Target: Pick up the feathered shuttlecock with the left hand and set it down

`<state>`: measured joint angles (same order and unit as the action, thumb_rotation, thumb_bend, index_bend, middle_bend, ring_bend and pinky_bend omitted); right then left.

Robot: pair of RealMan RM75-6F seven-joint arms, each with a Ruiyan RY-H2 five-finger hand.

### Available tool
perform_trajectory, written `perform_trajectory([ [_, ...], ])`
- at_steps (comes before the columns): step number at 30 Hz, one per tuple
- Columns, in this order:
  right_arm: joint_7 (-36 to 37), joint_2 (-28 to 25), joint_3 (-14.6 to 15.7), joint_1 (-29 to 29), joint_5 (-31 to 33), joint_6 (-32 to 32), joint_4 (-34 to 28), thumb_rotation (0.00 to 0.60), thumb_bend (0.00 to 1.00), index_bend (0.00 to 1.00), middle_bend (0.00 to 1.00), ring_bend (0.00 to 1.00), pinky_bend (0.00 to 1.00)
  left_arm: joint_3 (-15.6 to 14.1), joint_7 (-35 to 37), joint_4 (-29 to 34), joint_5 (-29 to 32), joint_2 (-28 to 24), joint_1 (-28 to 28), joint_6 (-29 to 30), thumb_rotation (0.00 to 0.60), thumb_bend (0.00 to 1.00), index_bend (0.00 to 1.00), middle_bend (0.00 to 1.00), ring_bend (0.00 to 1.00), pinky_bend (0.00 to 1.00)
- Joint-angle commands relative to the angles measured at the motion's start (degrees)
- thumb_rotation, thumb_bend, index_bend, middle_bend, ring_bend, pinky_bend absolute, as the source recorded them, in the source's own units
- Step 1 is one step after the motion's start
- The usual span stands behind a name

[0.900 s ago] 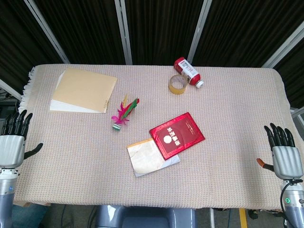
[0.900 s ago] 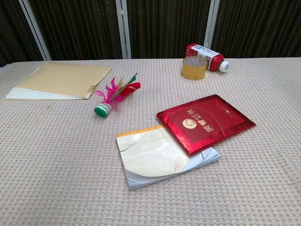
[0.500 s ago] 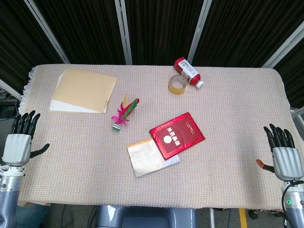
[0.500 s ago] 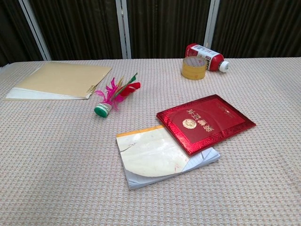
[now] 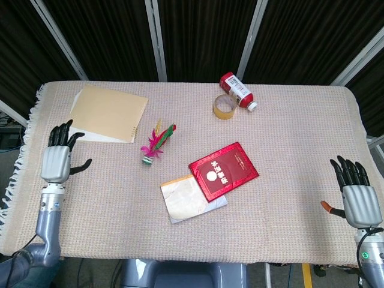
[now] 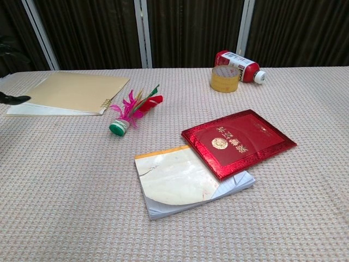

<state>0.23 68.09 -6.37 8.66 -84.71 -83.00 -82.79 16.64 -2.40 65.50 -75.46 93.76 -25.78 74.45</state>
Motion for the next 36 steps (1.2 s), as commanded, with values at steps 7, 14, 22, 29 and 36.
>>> perform_trajectory([
  [7, 2.3, -0.2, -0.5, 1.0, 0.8, 1.8, 1.2, 0.6, 0.06, 0.0, 0.0, 0.0, 0.0, 5.6, 0.4, -11.1, 7.0, 13.9, -10.3, -8.0, 0.6, 0.2, 0.34, 0.0, 0.0, 0.0],
  [14, 3.2, -0.4, -0.6, 1.3, 1.2, 2.2, 1.4, 0.6, 0.06, 0.0, 0.0, 0.0, 0.0, 7.0, 1.3, -15.7, 7.3, 19.8, -15.7, -9.4, 0.6, 0.2, 0.35, 0.0, 0.0, 0.0],
  [22, 4.8, -1.1, -0.6, 1.1, 1.3, 2.2, 1.2, 0.6, 0.06, 0.0, 0.0, 0.0, 0.0, 9.5, -1.0, -23.3, 9.4, 25.8, -21.1, -10.0, 0.6, 0.18, 0.35, 0.0, 0.0, 0.0],
  [29, 7.0, -2.0, -0.6, 0.1, 0.9, 0.2, 1.0, 0.6, 0.06, 0.0, 0.0, 0.0, 0.0, 10.6, 0.7, -33.9, 11.2, 29.7, -24.2, -13.1, 0.6, 0.17, 0.36, 0.0, 0.0, 0.0],
  [36, 8.0, -2.4, 0.4, 0.4, -1.2, 0.3, 0.9, 0.6, 0.06, 0.0, 0.0, 0.0, 0.0, 10.6, 5.0, -43.1, 11.8, 34.8, -28.3, -18.3, 0.595, 0.12, 0.35, 0.0, 0.0, 0.0],
])
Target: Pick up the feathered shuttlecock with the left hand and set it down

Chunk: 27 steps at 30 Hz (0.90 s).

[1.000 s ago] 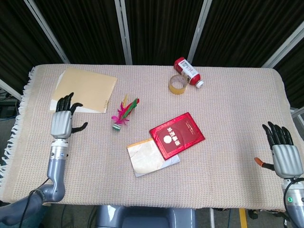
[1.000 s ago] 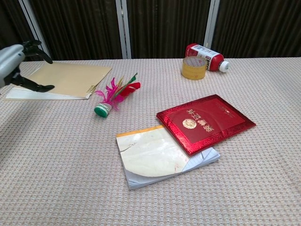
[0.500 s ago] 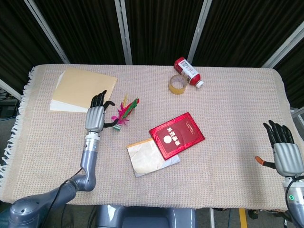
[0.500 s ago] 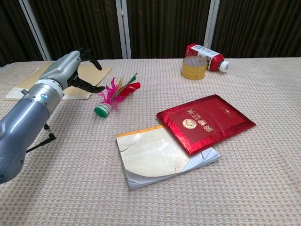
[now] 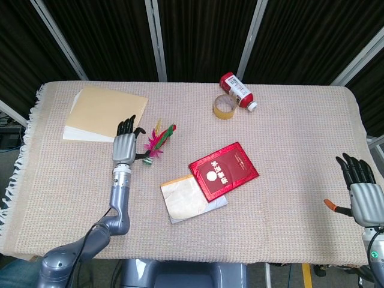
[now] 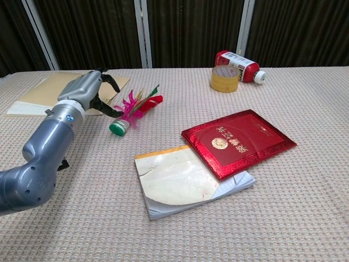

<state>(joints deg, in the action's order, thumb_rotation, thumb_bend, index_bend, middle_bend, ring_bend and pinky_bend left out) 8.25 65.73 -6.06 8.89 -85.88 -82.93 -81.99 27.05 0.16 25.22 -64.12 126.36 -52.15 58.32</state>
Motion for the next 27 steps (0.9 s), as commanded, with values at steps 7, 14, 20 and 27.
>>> perform_trajectory([
  [7, -0.4, 0.2, 0.1, 0.3, 0.7, 1.1, 0.3, 0.6, 0.06, 0.0, 0.0, 0.0, 0.0, -0.2, 6.7, -4.9, -0.3, 3.6, -4.0, -2.7, 0.578, 0.09, 0.35, 0.0, 0.0, 0.0],
  [14, -0.6, 0.3, -0.1, 0.4, 1.4, 1.4, 0.4, 0.6, 0.06, 0.0, 0.0, 0.0, 0.0, 0.2, 8.3, -4.6, 0.3, 3.6, -4.4, -2.9, 0.568, 0.09, 0.35, 0.0, 0.0, 0.0],
  [20, -0.5, 0.3, -0.4, 0.1, 1.7, 0.8, 0.5, 0.6, 0.06, 0.0, 0.0, 0.0, 0.0, 0.7, 8.6, -5.0, 1.4, 3.4, -3.3, -3.8, 0.567, 0.09, 0.35, 0.0, 0.0, 0.0],
  [27, -0.9, 0.6, -0.3, 0.3, 1.8, 1.2, 0.7, 0.6, 0.06, 0.0, 0.0, 0.0, 0.0, 0.7, 8.7, -7.1, 2.6, 3.6, -3.7, -8.7, 0.569, 0.09, 0.35, 0.0, 0.0, 0.0],
])
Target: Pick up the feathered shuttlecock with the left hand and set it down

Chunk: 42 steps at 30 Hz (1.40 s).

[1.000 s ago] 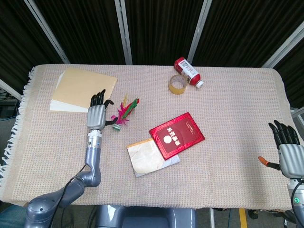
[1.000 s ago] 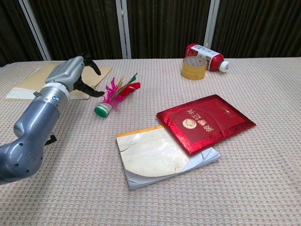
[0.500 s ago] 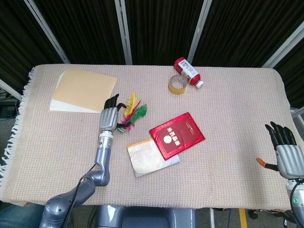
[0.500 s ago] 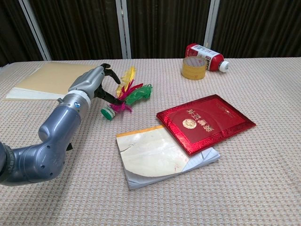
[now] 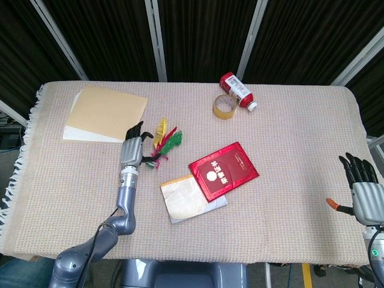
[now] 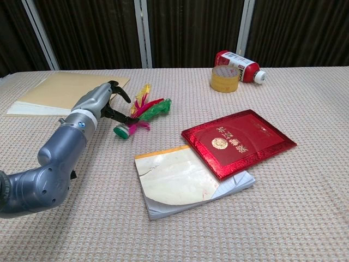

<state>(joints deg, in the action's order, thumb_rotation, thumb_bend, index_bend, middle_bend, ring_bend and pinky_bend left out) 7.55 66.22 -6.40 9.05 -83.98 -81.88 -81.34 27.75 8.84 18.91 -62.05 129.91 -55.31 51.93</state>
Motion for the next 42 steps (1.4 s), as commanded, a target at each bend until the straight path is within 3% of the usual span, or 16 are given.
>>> perform_trajectory([
  [1, -0.4, 0.1, 0.1, 0.2, -0.1, 0.3, 0.0, 0.6, 0.06, 0.0, 0.0, 0.0, 0.0, -0.1, -0.1, -0.9, 0.8, 0.1, -1.0, -3.5, 0.57, 0.09, 0.36, 0.0, 0.0, 0.0],
  [8, -0.2, 0.1, 0.0, 0.4, 0.4, 1.1, 0.1, 0.6, 0.06, 0.0, 0.0, 0.0, 0.0, -0.8, -0.5, -0.2, 2.4, 0.1, -3.2, -6.0, 0.566, 0.07, 0.37, 0.0, 0.0, 0.0],
  [12, -0.1, 0.1, -0.1, 0.6, 0.7, 1.5, 0.3, 0.6, 0.06, 0.0, 0.0, 0.0, 0.0, -1.4, 0.3, 0.0, 3.1, 0.1, -4.2, -6.3, 0.566, 0.09, 0.44, 0.0, 0.0, 0.0],
  [18, -0.2, 0.1, 0.1, 0.9, 1.0, 2.6, 0.5, 0.6, 0.06, 0.0, 0.0, 0.0, 0.0, -4.1, 3.8, 1.3, 2.3, 0.1, -3.6, -2.4, 0.569, 0.3, 0.65, 0.0, 0.0, 0.0],
  [23, -0.5, 0.1, 0.2, 1.0, 0.8, 2.6, 0.3, 0.6, 0.06, 0.0, 0.0, 0.0, 0.0, -5.8, 7.3, 1.4, 1.1, 0.1, -3.0, 1.1, 0.587, 0.43, 0.73, 0.03, 0.0, 0.0],
  [31, -1.6, 0.4, 0.5, 1.3, 0.1, 2.5, -0.3, 0.6, 0.06, 0.0, 0.0, 0.0, 0.0, -8.6, 13.5, 2.4, -4.4, -0.1, -1.4, 11.5, 0.589, 0.35, 0.72, 0.02, 0.0, 0.0],
  [37, -2.2, 0.4, 0.9, 1.3, -0.8, 2.2, -0.8, 0.6, 0.06, 0.0, 0.0, 0.0, 0.0, -10.1, 16.4, 9.4, -8.8, -3.6, 1.7, 19.7, 0.59, 0.33, 0.73, 0.02, 0.0, 0.0],
  [42, -2.2, 0.3, 1.1, 1.2, -1.3, 1.6, -1.1, 0.6, 0.06, 0.0, 0.0, 0.0, 0.0, -10.8, 13.4, 17.9, -11.1, -8.8, 4.4, 24.5, 0.588, 0.35, 0.74, 0.02, 0.0, 0.0],
])
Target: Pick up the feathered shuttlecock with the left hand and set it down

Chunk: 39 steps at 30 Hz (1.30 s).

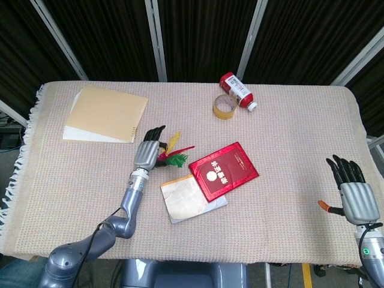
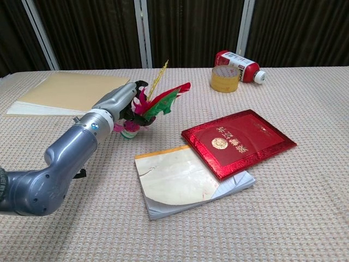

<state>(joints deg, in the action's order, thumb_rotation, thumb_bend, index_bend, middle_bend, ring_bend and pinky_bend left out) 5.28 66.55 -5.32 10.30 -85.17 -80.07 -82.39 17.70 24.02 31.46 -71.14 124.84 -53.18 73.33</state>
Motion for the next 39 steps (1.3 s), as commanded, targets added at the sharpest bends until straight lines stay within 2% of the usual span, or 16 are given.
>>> perform_trajectory([
  [1, 0.1, -0.1, 0.1, -0.1, -0.3, -0.4, -0.1, 0.6, 0.06, 0.0, 0.0, 0.0, 0.0, -0.9, -2.9, 7.7, -2.5, -5.1, 3.2, 4.1, 0.589, 0.35, 0.74, 0.02, 0.0, 0.0],
  [8, -0.2, -0.2, 0.4, -0.5, -0.8, -1.1, -0.4, 0.6, 0.06, 0.0, 0.0, 0.0, 0.0, -3.3, -7.0, 20.4, -4.8, -13.8, 9.9, 8.8, 0.589, 0.34, 0.72, 0.02, 0.0, 0.0],
  [12, -0.5, -0.2, 0.3, -0.6, -0.7, -1.4, -0.6, 0.6, 0.06, 0.0, 0.0, 0.0, 0.0, -5.3, -4.7, 26.2, -6.2, -19.0, 14.7, 11.3, 0.589, 0.33, 0.69, 0.02, 0.0, 0.0],
  [16, -1.1, 0.0, 0.5, -0.5, -0.8, -1.2, -0.7, 0.6, 0.06, 0.0, 0.0, 0.0, 0.0, -6.2, -3.0, 28.8, -7.1, -22.5, 18.1, 13.2, 0.589, 0.33, 0.64, 0.01, 0.0, 0.0],
  [28, -3.3, 0.9, 0.7, 0.7, -0.6, 1.2, -1.0, 0.6, 0.06, 0.0, 0.0, 0.0, 0.0, -1.5, 1.3, 34.7, -9.2, -27.8, 21.5, 19.7, 0.588, 0.32, 0.63, 0.01, 0.0, 0.0],
  [34, -3.4, 0.8, 0.7, 0.8, -0.3, 1.2, -1.0, 0.6, 0.06, 0.0, 0.0, 0.0, 0.0, -2.2, -0.4, 38.2, -10.6, -30.6, 23.6, 20.9, 0.588, 0.3, 0.58, 0.0, 0.0, 0.0],
  [39, -3.4, 0.8, 0.8, 0.8, -0.3, 1.4, -1.0, 0.6, 0.06, 0.0, 0.0, 0.0, 0.0, -2.1, -0.5, 38.5, -10.3, -31.6, 25.1, 21.1, 0.587, 0.29, 0.52, 0.0, 0.0, 0.0],
])
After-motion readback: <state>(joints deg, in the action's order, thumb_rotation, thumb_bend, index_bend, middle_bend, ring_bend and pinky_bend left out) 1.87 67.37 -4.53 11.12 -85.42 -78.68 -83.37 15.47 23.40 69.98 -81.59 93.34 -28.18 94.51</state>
